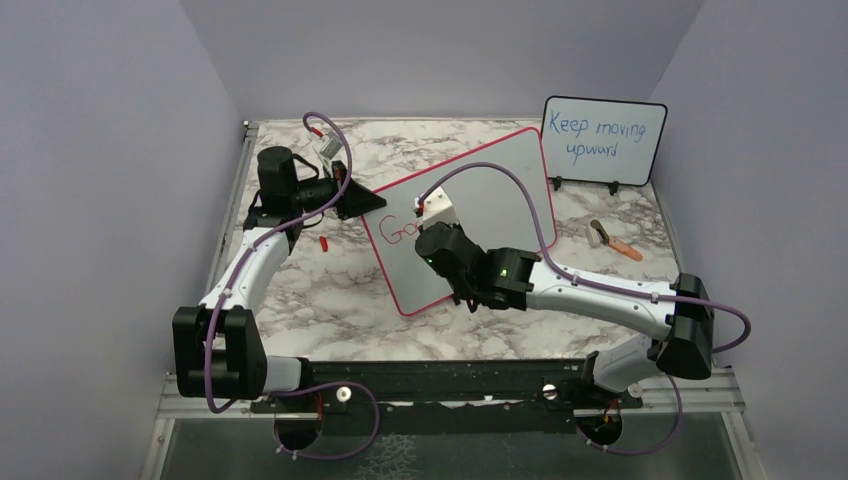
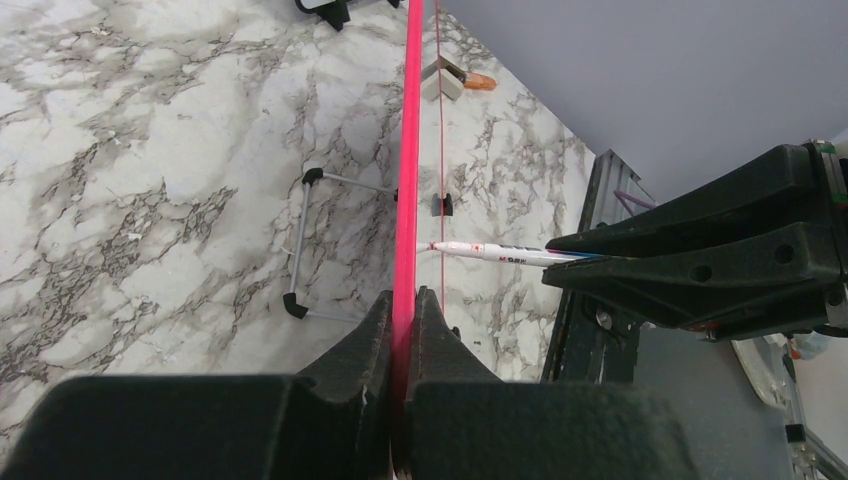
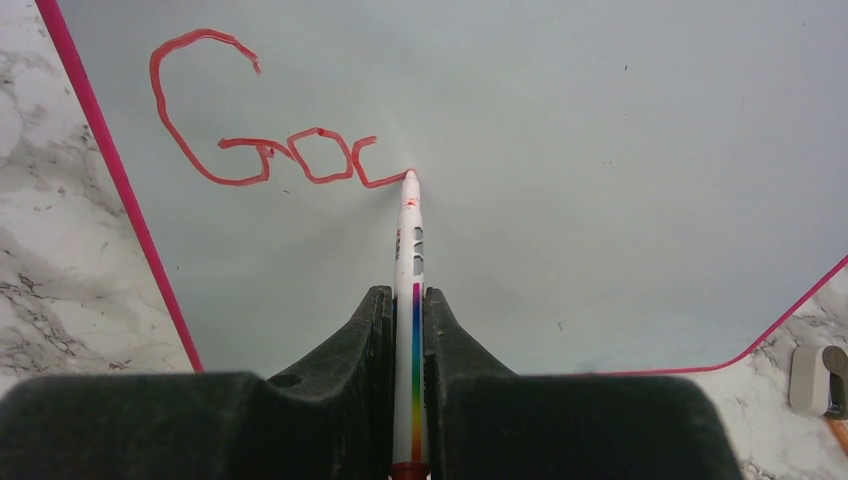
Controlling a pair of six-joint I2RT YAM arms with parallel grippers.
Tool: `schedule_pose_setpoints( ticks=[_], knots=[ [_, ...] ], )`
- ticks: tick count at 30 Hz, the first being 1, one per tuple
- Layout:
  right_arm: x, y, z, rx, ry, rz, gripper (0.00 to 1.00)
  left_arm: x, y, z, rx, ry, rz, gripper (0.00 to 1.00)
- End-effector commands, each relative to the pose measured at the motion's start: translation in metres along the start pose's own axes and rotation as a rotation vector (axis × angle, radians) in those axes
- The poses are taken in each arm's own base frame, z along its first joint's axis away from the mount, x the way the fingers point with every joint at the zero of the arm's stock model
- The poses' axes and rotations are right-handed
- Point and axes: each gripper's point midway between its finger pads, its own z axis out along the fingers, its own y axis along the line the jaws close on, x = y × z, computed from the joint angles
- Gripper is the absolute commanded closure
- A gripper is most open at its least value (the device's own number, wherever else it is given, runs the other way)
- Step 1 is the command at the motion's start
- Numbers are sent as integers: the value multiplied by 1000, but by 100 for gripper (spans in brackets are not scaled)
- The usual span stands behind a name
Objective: Write a sentence on the whiteboard
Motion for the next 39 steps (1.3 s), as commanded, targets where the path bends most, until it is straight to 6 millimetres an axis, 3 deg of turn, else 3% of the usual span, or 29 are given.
schedule_pose_setpoints(
  ticks=[1, 12, 39],
  knots=[
    [-12, -9, 2, 30, -46, 39, 99, 21, 1, 7, 23, 56, -7, 100],
    [-24, 2, 3, -19, -72, 43, 99, 21, 1, 7, 24, 57, -9, 100],
    [-26, 15, 2, -94, -74, 34, 99, 20, 1, 7, 22, 56, -4, 100]
  ],
)
